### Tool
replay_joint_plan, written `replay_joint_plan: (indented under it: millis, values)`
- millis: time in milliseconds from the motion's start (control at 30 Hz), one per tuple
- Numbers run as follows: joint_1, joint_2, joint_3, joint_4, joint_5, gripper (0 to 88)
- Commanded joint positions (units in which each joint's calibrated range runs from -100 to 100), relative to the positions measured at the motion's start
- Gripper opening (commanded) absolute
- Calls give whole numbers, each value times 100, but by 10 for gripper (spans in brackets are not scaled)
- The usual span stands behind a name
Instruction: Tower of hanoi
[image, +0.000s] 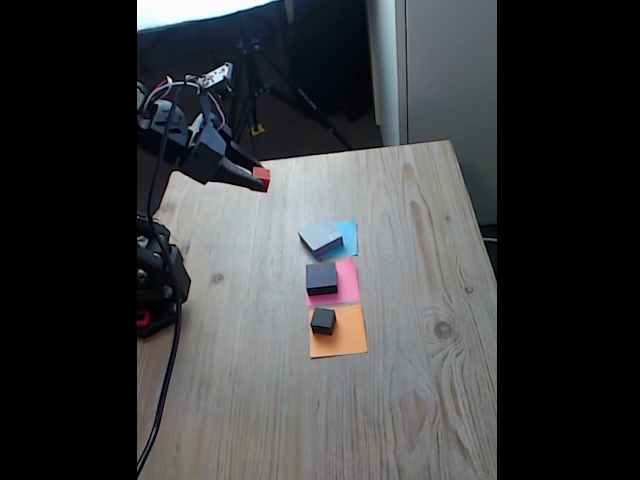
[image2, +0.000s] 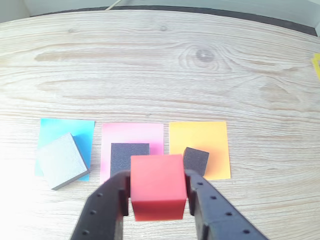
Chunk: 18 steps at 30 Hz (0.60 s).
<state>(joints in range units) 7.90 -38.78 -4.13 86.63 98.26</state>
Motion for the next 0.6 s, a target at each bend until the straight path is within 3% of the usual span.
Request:
replay_joint_plan:
  millis: [0,167,567]
  values:
    - [301,-399,422,-209,174,5]
    - [669,-770,2040,-1172,174,5]
    - [1429,-1202,5713,-4822,174,5]
